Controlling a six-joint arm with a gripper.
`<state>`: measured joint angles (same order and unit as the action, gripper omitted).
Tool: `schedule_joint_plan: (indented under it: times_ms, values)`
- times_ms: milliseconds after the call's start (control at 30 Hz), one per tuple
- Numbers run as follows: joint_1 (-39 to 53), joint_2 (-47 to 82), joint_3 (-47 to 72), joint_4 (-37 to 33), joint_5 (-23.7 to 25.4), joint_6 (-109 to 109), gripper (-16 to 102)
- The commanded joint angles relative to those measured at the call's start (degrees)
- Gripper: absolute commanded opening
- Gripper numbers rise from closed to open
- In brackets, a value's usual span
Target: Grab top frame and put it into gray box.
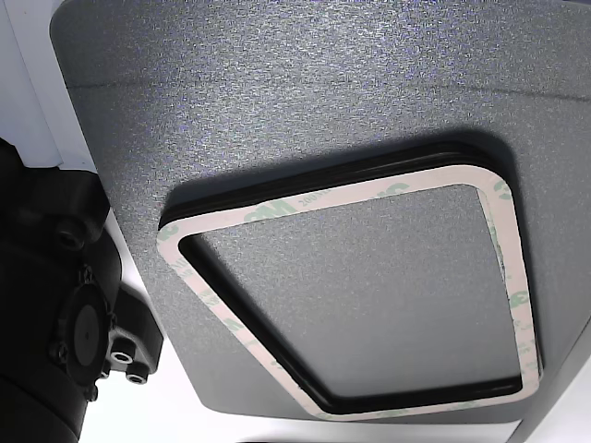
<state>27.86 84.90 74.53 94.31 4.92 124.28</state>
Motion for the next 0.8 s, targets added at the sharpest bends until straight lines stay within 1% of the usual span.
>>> schedule_joint_plan:
  times_ms: [0, 200, 767]
  values:
    - [-1.14, -0.26, -2.02, 0.53, -2.81, -2.55, -13]
    - [-1.49, -1.93, -1.58, 0.53, -4.75, -5.71, -13]
    - [-2.46, -3.87, -0.53, 0.53, -5.01, -5.8, -13]
